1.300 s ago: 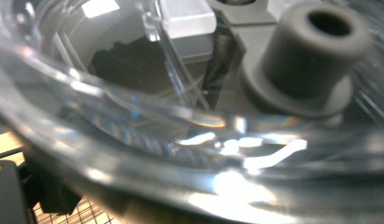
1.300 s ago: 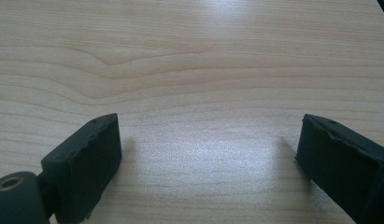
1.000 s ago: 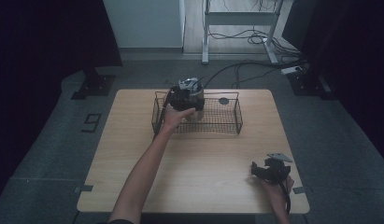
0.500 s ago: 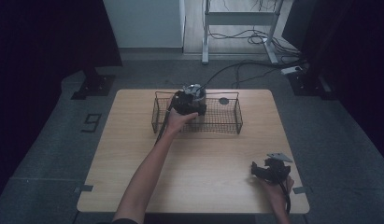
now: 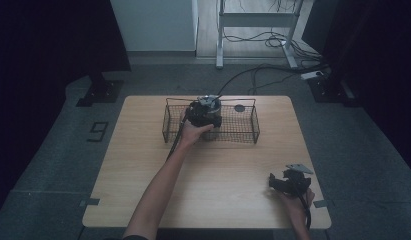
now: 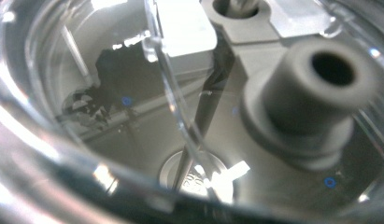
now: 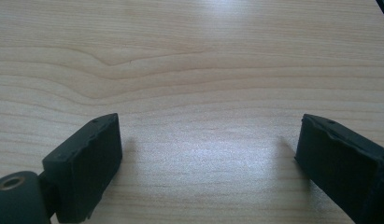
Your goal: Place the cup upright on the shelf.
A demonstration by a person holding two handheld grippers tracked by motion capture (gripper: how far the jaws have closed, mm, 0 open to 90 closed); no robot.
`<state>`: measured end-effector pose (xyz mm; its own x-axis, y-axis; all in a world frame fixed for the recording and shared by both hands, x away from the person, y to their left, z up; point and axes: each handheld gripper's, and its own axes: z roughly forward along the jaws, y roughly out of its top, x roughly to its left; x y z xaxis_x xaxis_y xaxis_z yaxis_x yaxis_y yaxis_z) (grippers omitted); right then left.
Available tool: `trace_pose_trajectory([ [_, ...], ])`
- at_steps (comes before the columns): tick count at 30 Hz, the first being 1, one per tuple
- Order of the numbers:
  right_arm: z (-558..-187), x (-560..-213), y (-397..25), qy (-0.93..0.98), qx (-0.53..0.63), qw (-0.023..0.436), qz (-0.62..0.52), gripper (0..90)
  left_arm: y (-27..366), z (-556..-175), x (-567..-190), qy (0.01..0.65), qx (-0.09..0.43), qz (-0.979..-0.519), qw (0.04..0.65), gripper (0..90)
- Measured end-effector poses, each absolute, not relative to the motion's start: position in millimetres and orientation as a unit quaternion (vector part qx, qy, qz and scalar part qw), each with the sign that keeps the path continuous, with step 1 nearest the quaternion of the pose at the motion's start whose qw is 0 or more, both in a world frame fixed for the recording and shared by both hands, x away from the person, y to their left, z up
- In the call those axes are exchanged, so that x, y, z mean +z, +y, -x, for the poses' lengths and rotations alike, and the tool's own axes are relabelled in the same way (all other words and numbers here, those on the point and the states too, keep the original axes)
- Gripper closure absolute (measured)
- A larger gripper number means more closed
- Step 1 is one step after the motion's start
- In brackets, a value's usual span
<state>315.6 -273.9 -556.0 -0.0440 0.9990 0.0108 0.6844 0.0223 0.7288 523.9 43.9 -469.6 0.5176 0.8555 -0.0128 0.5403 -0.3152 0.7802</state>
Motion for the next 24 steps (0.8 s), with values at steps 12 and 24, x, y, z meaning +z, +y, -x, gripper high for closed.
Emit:
trace_pose_trajectory([
  [12,-316,-556,-274,0.661,0.289,0.272,-0.636,7.1,47,-521,-477,0.437,0.207,-0.78,0.397,3.3],
  [24,-316,-556,-274,0.661,0.289,0.272,-0.637,7.2,54,-513,-460,0.432,0.218,-0.761,0.431,0.0],
])
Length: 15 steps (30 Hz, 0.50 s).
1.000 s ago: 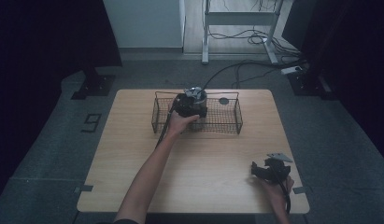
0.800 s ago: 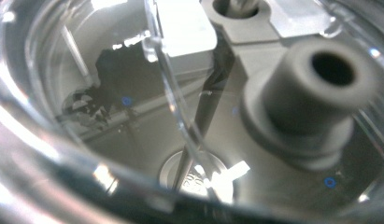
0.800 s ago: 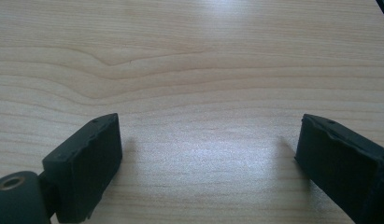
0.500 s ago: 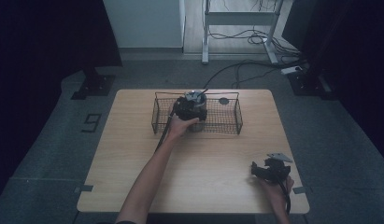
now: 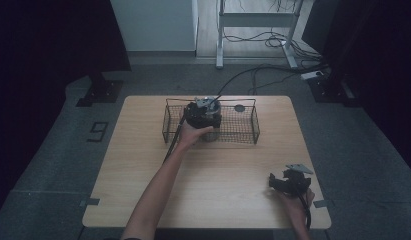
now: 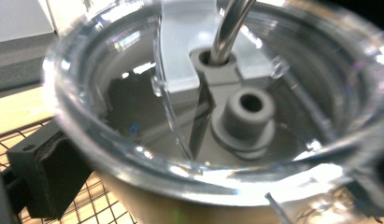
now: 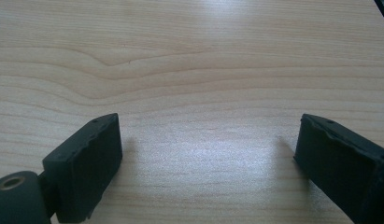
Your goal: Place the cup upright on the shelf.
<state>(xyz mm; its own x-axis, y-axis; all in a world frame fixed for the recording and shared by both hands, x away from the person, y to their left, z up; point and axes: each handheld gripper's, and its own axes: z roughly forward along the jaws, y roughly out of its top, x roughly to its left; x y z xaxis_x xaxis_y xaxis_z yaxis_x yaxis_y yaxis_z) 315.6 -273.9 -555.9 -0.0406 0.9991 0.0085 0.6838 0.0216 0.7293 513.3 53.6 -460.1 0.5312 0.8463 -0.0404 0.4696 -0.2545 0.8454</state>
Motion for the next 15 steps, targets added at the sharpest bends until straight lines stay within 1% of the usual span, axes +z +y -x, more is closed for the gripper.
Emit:
trace_pose_trajectory([
  [3,-316,-556,-274,0.661,0.289,0.272,-0.637,7.2,59,-509,-454,0.426,0.207,-0.76,0.445,0.0],
  [8,-316,-556,-274,0.661,0.289,0.272,-0.637,7.2,66,-497,-446,0.417,0.211,-0.759,0.453,1.5],
  [12,-316,-556,-274,0.661,0.289,0.272,-0.637,7.2,72,-485,-441,0.408,0.225,-0.765,0.445,1.3],
  [15,-316,-556,-274,0.661,0.289,0.272,-0.637,7.2,78,-477,-441,0.407,0.226,-0.768,0.441,1.1],
])
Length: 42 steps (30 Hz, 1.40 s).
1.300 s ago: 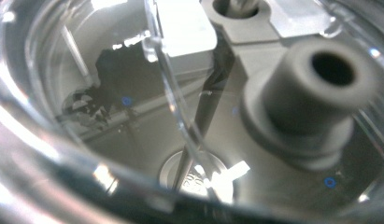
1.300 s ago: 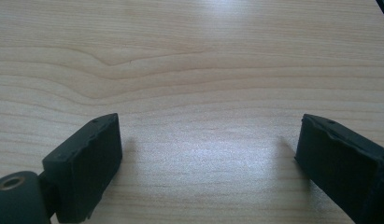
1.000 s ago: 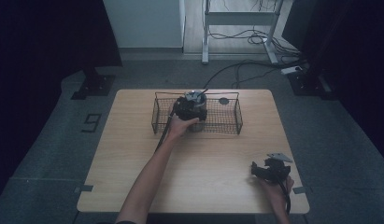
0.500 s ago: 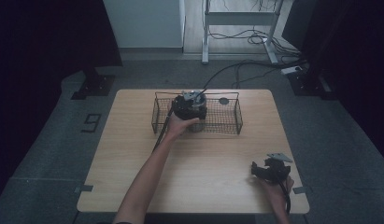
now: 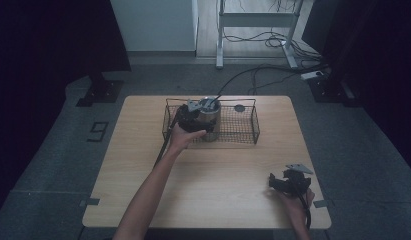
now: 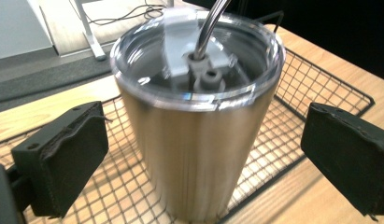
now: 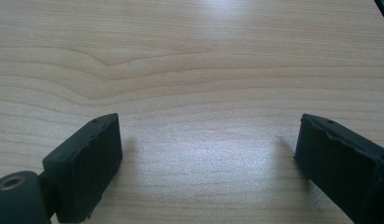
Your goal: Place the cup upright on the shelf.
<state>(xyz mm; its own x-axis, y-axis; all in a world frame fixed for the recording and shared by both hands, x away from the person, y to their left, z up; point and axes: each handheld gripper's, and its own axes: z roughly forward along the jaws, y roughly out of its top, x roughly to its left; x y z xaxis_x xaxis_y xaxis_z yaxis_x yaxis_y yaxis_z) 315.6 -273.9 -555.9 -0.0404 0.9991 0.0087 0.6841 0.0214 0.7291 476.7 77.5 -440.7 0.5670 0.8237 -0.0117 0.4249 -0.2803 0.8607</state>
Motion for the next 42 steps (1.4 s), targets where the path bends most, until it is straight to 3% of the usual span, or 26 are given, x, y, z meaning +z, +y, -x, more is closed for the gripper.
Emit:
trace_pose_trajectory([
  [24,-316,-556,-274,0.66,0.289,0.272,-0.638,7.2,117,-403,-464,0.401,0.195,-0.787,0.427,4.8],
  [42,-316,-556,-274,0.66,0.289,0.272,-0.637,7.2,170,-340,-500,0.418,0.193,-0.792,0.402,6.0],
])
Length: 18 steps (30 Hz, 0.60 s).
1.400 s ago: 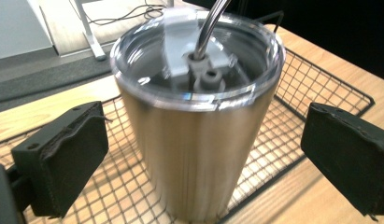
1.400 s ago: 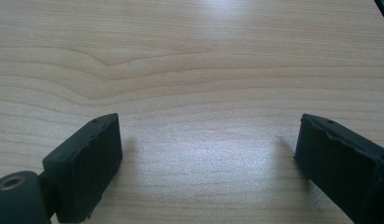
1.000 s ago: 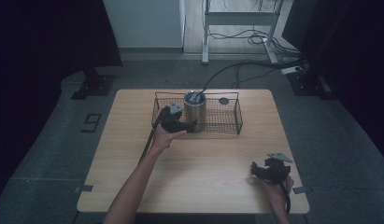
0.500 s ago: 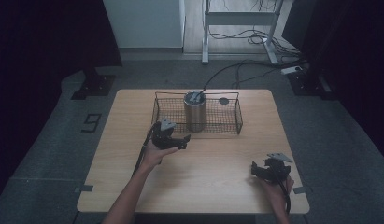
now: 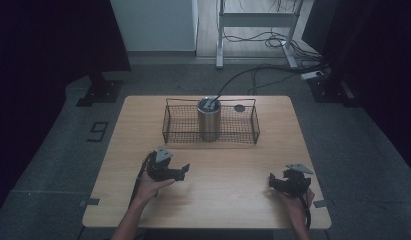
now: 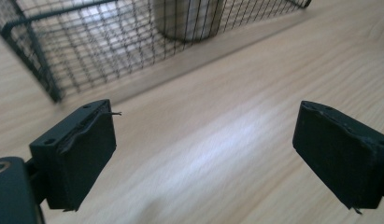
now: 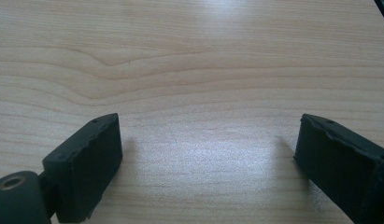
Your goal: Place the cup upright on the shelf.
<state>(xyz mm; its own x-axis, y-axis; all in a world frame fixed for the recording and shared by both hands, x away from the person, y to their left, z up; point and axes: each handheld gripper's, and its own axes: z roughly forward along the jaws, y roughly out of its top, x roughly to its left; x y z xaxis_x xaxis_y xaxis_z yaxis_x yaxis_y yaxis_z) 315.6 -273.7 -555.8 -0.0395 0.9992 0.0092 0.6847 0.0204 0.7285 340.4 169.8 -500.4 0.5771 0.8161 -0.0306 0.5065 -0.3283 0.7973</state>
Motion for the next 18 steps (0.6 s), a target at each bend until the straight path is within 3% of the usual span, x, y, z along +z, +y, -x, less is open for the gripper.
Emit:
trace_pose_trajectory([
  [18,-316,-556,-274,0.661,0.289,0.272,-0.637,7.2,195,-319,-525,0.444,0.17,-0.792,0.383,7.7],
])
